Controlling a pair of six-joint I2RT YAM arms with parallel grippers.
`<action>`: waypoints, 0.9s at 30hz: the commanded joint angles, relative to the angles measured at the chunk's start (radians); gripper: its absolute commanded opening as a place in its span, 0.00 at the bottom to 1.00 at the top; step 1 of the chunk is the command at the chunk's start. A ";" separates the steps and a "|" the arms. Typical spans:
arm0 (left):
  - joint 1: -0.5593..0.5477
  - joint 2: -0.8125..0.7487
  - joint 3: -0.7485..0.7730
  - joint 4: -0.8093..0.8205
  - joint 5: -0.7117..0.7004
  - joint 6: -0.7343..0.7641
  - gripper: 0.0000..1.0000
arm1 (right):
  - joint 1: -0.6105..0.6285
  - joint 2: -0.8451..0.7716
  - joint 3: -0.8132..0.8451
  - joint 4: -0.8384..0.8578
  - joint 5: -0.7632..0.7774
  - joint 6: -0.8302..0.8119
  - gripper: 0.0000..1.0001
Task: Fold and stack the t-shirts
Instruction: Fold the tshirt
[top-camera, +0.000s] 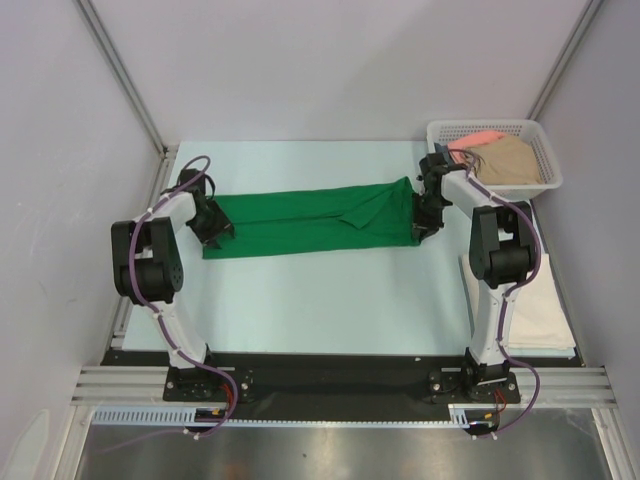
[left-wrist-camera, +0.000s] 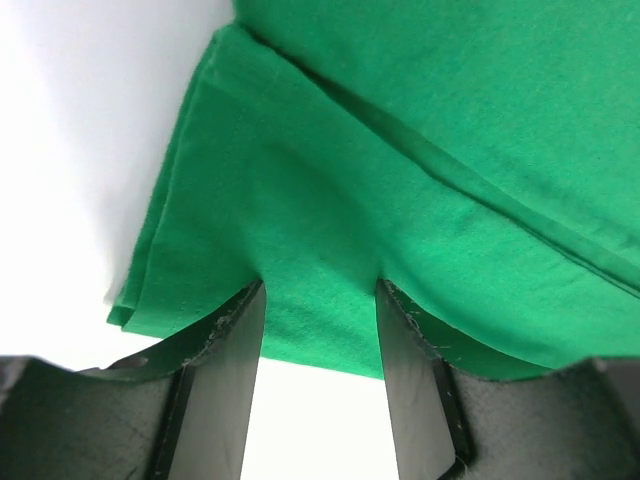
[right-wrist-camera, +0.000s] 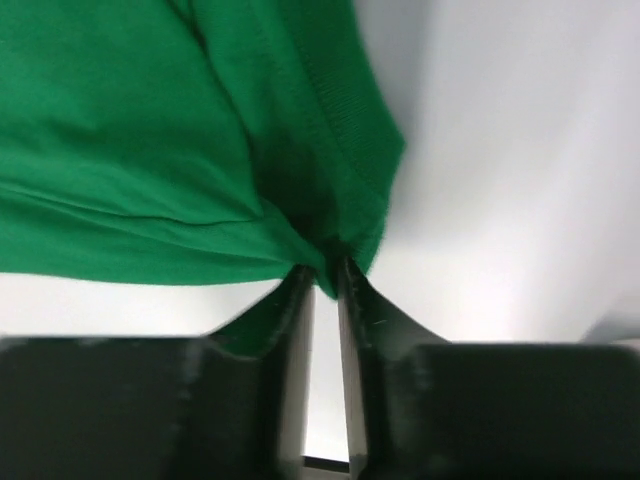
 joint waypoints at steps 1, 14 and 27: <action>0.005 -0.021 0.019 -0.016 -0.044 0.029 0.54 | -0.002 0.006 0.076 -0.031 0.090 0.001 0.31; -0.072 -0.157 -0.034 -0.030 -0.032 0.026 0.59 | 0.032 -0.035 0.141 0.192 -0.352 0.313 0.80; -0.158 -0.171 -0.047 -0.005 0.014 0.019 0.58 | 0.047 0.130 0.001 0.609 -0.607 0.729 0.64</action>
